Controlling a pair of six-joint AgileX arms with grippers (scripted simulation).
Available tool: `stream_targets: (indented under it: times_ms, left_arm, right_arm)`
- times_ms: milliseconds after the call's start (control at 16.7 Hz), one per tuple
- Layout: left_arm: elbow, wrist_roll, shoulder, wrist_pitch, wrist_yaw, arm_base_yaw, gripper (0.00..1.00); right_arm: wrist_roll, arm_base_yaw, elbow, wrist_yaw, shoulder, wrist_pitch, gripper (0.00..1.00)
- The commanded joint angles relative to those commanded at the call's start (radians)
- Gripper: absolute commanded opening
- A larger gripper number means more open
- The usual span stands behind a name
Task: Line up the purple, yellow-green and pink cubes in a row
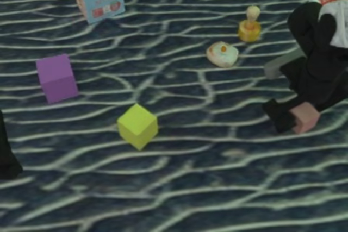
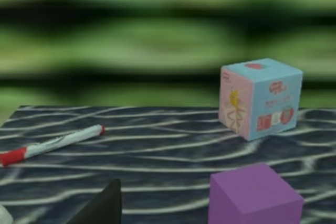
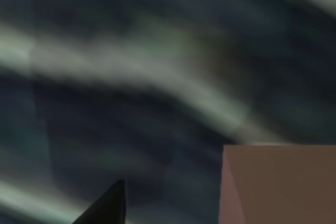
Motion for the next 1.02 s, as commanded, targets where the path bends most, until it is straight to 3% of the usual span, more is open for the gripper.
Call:
stream_targets:
  times_ms: [780, 1020]
  left_arm:
    - [0.000, 0.000, 0.000, 0.000, 0.000, 0.000, 1.00]
    - [0.000, 0.000, 0.000, 0.000, 0.000, 0.000, 1.00]
  right_arm:
    - [0.000, 0.000, 0.000, 0.000, 0.000, 0.000, 0.02]
    - [0.000, 0.000, 0.000, 0.000, 0.000, 0.000, 0.00]
